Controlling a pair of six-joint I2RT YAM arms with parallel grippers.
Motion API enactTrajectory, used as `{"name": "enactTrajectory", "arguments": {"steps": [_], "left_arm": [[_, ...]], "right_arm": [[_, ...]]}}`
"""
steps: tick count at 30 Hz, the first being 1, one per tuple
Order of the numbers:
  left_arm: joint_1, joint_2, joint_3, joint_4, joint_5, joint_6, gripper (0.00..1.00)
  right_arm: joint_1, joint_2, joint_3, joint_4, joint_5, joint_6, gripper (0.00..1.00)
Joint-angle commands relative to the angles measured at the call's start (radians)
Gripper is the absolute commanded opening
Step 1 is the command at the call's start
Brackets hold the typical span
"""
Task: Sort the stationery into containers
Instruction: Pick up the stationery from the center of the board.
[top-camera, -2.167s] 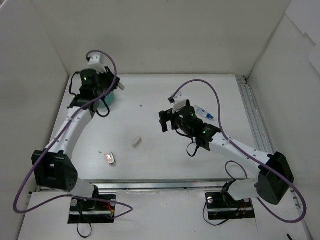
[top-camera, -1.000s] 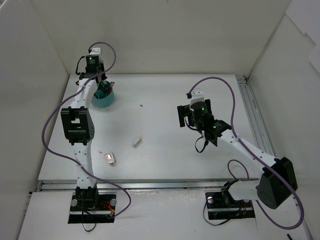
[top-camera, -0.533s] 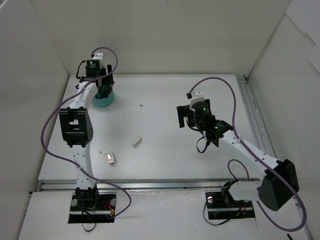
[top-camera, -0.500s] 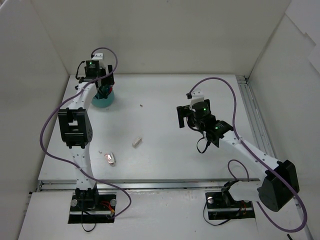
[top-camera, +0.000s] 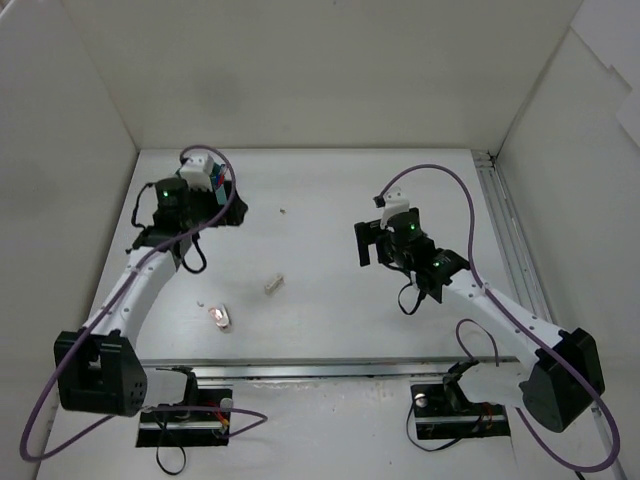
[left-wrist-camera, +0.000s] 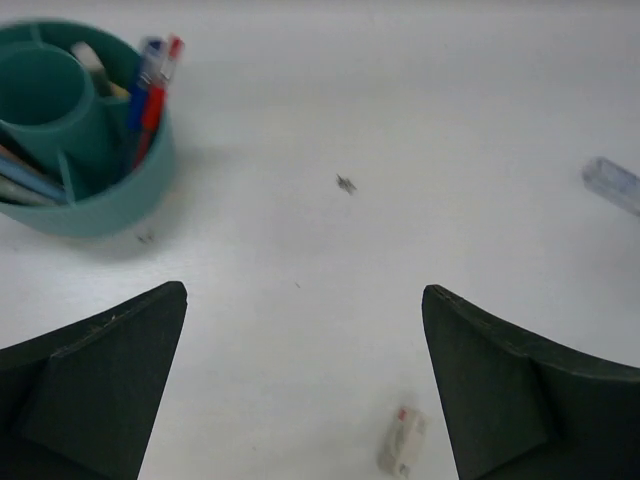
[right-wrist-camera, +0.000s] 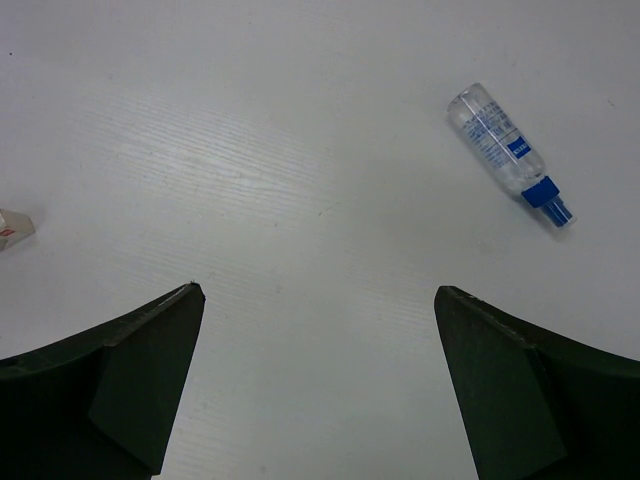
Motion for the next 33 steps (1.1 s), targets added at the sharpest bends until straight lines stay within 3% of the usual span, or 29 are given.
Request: {"name": "enactTrajectory", "arguments": {"steps": [1, 9, 13, 19, 22, 23, 25, 28, 30, 33], "left_arm": [[-0.07, -0.105, -0.165, 0.056, 0.079, -0.052, 1.0], [-0.311, -0.094, -0.361, 0.053, 0.034, -0.054, 1.0], [-0.348, 0.003, -0.354, 0.09, 0.011, -0.039, 0.99], [-0.383, 0.176, -0.259, 0.038, -0.029, 0.015, 0.83], [-0.404, 0.201, -0.237, 0.015, -0.035, 0.02, 0.68], [-0.404, 0.198, -0.239, 0.015, -0.038, 0.018, 0.52], [-0.404, 0.18, -0.24, 0.013, -0.044, 0.015, 0.31], [-0.414, 0.141, -0.242, 0.003, -0.076, 0.006, 0.11], [-0.414, 0.108, -0.234, -0.013, -0.09, -0.002, 0.01], [-0.414, 0.065, -0.224, -0.03, -0.135, -0.003, 0.0]], "right_arm": [[-0.002, -0.047, -0.011, 0.037, 0.025, 0.041, 0.98], [-0.025, -0.072, -0.051, 0.04, 0.001, 0.072, 0.98], [-0.029, -0.09, -0.088, 0.042, 0.007, 0.087, 0.98], [-0.034, -0.146, -0.118, 0.037, 0.038, 0.091, 0.98], [-0.039, -0.169, -0.118, 0.022, 0.059, 0.083, 0.98], [-0.04, -0.178, -0.115, 0.021, 0.064, 0.081, 0.98], [-0.043, -0.184, -0.117, 0.019, 0.071, 0.075, 0.98], [-0.043, -0.189, -0.117, 0.018, 0.075, 0.075, 0.98], [-0.046, -0.192, -0.117, 0.014, 0.076, 0.074, 0.98], [-0.049, -0.195, -0.118, 0.014, 0.085, 0.072, 0.98]]}}
